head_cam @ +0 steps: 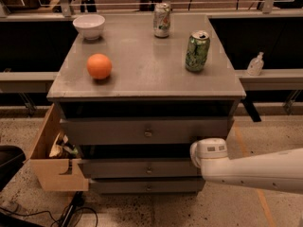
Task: Open middle drawer
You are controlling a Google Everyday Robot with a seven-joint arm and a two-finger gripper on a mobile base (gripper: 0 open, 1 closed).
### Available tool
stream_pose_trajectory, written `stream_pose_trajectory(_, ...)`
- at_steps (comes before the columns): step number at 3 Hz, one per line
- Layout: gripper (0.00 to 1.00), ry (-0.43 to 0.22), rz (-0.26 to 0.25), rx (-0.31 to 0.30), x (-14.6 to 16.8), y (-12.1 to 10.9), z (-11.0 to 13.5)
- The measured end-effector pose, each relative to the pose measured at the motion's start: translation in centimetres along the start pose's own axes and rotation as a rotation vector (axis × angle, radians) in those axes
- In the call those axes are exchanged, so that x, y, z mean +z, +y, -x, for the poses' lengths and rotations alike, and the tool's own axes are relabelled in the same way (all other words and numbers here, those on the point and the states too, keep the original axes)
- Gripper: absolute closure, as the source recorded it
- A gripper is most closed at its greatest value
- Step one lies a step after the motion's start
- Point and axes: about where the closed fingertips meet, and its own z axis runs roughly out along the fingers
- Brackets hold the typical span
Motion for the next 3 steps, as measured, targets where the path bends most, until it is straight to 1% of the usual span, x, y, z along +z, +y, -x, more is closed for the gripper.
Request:
stream_pose_trajectory(2,0.12,0.000,0.000,0.000,0.00,0.01,0.00)
stream_pose_trajectory(3,0.00,0.000,0.001,0.000,0.04,0.05,0.03)
